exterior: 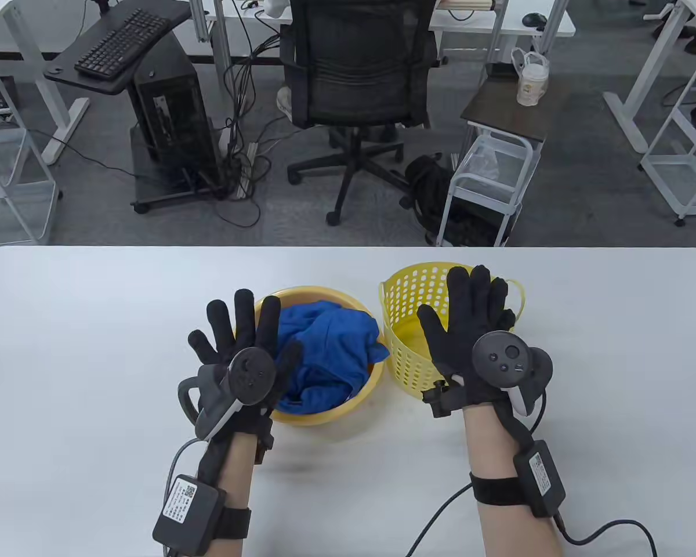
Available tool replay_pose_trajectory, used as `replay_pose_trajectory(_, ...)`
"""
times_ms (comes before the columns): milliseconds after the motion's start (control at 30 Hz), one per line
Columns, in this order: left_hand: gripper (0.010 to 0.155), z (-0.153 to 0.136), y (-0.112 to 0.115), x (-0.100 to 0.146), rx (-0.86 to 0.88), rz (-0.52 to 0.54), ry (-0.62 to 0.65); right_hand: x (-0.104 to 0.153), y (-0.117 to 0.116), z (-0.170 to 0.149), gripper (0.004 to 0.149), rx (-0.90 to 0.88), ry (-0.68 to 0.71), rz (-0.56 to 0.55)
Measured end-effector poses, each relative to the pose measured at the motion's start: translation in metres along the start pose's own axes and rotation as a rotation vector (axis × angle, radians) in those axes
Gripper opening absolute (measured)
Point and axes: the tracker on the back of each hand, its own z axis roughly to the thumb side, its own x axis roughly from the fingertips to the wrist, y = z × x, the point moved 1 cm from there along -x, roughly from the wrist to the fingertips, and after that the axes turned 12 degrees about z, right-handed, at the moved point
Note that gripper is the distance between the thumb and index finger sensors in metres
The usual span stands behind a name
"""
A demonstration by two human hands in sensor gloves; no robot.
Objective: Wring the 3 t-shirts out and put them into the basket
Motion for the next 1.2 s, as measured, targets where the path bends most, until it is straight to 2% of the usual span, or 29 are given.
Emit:
replay_pose_trajectory(133, 0.075, 0.003, -0.001, 0.001, 0.001, -0.011, 0.003, 0.001, -0.001, 0.004, 0.076, 0.044, 0.009, 0.017)
replay_pose_trajectory(400, 0.076, 0.007, 0.002, 0.0, 0.03, -0.038, 0.017, 0.001, 0.003, 0.003, 0.076, 0.009, 0.001, -0.002)
replay_pose_trajectory(567, 0.083, 0.014, 0.012, -0.001, -0.001, -0.083, 0.018, -0.001, 0.001, 0.002, 0.076, -0.003, -0.012, 0.01)
replay_pose_trajectory(700, 0.092, 0.03, 0.027, 0.004, -0.054, -0.21, 0.05, 0.001, 0.003, 0.007, 0.075, -0.036, 0.003, 0.01)
replay_pose_trajectory(733, 0.093, 0.038, 0.034, 0.005, -0.092, -0.292, 0.047, 0.003, 0.005, 0.009, 0.075, -0.042, 0.011, 0.004)
replay_pose_trajectory(800, 0.095, 0.05, 0.047, 0.008, -0.213, -0.391, -0.012, 0.004, 0.008, 0.012, 0.075, -0.06, 0.022, 0.002)
replay_pose_trajectory(867, 0.101, 0.057, 0.058, 0.007, -0.318, -0.405, -0.087, 0.004, 0.009, 0.014, 0.075, -0.095, 0.033, -0.004)
replay_pose_trajectory(900, 0.098, 0.059, 0.065, 0.004, -0.341, -0.384, -0.11, 0.004, 0.008, 0.014, 0.075, -0.12, 0.034, -0.009)
replay_pose_trajectory(967, 0.083, 0.061, 0.073, -0.001, -0.331, -0.345, -0.144, 0.003, 0.004, 0.014, 0.075, -0.157, 0.028, 0.012)
replay_pose_trajectory(1000, 0.074, 0.061, 0.074, -0.004, -0.332, -0.332, -0.15, 0.002, 0.003, 0.013, 0.075, -0.172, 0.026, 0.03)
replay_pose_trajectory(1033, 0.058, 0.061, 0.074, -0.007, -0.344, -0.306, -0.155, 0.002, 0.002, 0.013, 0.075, -0.18, 0.024, 0.04)
replay_pose_trajectory(1067, 0.047, 0.062, 0.07, -0.011, -0.348, -0.259, -0.15, 0.002, 0.001, 0.012, 0.076, -0.189, 0.02, 0.047)
replay_pose_trajectory(1100, 0.042, 0.063, 0.063, -0.015, -0.327, -0.199, -0.147, 0.002, 0.002, 0.011, 0.075, -0.196, 0.017, 0.046)
replay_pose_trajectory(1200, 0.04, 0.066, 0.034, -0.025, -0.267, -0.145, -0.128, 0.002, 0.005, 0.008, 0.075, -0.247, 0.017, 0.04)
